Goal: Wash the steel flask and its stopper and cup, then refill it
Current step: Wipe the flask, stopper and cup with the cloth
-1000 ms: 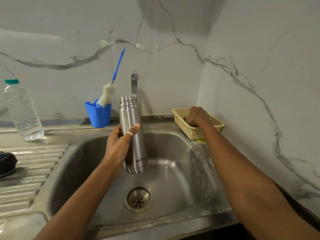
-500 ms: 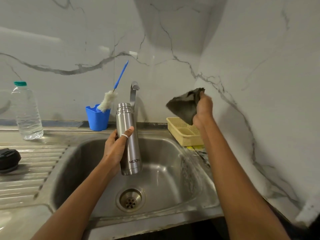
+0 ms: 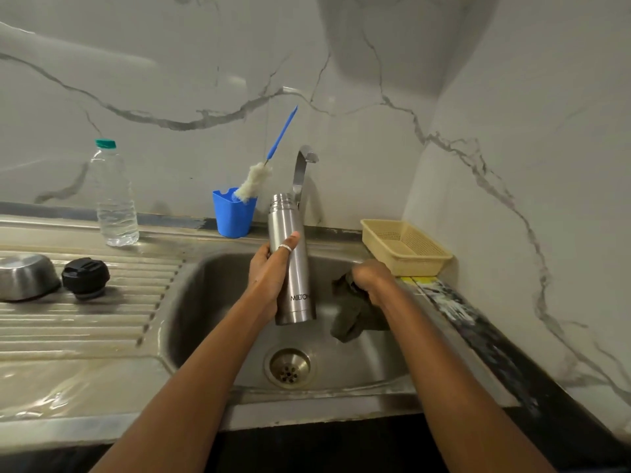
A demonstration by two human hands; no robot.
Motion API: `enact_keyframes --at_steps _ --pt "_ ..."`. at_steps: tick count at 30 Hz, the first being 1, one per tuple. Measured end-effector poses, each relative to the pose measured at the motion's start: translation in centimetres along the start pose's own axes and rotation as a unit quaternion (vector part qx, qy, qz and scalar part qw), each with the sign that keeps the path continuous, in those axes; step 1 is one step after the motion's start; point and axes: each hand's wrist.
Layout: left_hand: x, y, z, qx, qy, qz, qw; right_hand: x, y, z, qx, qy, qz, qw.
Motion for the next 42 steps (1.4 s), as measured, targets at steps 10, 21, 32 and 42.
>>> enact_keyframes --at_steps 10,21,32,42 --pt "-0.3 0.0 0.2 0.018 0.014 0.018 1.0 0.4 1.1 -1.2 -0.072 0.31 0.128 0.939" --pt "-0.3 0.3 0.1 0.037 0.026 0.034 0.998 3.0 -1.9 2.8 0.126 0.548 0.15 0.813" --pt "0.0 -0.1 0.3 0.008 -0.11 0.076 0.991 -4.1 -5.6 5.6 0.36 0.154 0.002 0.92" --pt "-0.7 -0.1 0.3 -0.01 -0.037 0.09 0.995 -3.7 -5.5 5.3 0.28 0.181 0.043 0.942"
Point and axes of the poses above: each hand's wrist, its own y-axis towards the middle knuckle, its own x-axis out of the back of the hand, z = x × y, and after that the axes turned 9 degrees about -y, right-handed
